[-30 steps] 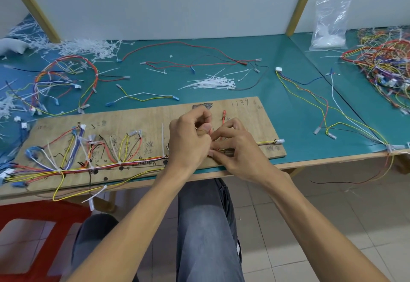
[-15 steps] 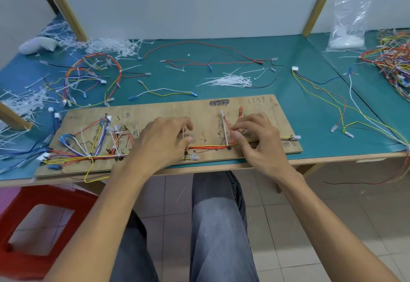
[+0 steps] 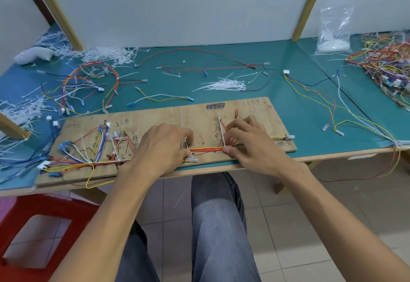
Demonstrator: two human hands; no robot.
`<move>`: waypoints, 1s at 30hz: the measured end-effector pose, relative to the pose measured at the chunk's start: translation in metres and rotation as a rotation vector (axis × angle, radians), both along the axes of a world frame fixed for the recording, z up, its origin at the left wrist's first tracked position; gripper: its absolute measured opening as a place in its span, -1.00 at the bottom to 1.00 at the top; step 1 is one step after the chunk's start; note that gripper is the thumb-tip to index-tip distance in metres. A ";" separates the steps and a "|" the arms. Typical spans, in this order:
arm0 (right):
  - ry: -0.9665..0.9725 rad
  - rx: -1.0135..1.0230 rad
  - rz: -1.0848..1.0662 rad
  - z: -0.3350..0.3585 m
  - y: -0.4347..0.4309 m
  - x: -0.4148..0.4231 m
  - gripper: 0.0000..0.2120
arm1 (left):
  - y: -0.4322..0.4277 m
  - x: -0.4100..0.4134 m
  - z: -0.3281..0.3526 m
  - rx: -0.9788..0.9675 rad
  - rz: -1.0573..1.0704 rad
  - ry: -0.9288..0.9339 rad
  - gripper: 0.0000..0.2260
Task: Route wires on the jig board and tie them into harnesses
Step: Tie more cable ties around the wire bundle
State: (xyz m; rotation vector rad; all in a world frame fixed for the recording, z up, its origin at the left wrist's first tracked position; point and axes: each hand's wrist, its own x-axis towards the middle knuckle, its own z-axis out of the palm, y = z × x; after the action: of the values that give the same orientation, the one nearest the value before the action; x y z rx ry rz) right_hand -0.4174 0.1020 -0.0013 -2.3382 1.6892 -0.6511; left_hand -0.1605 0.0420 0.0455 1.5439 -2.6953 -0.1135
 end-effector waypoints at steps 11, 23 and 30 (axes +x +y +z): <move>0.473 0.060 0.149 0.023 -0.017 0.003 -0.80 | -0.005 -0.011 -0.007 -0.050 0.011 -0.054 -0.84; 0.412 0.222 0.208 0.037 -0.034 -0.012 -0.78 | -0.003 -0.013 -0.012 -0.078 -0.040 -0.088 -0.88; 0.566 0.260 0.265 0.051 -0.045 0.008 -0.85 | -0.004 -0.010 -0.016 -0.096 -0.044 -0.070 -0.87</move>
State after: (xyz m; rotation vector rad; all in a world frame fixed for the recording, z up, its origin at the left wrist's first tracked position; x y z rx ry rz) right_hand -0.4098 0.0566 0.0495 -2.6242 1.4775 0.2914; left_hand -0.1706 0.0384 0.0291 1.4896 -2.7444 0.0689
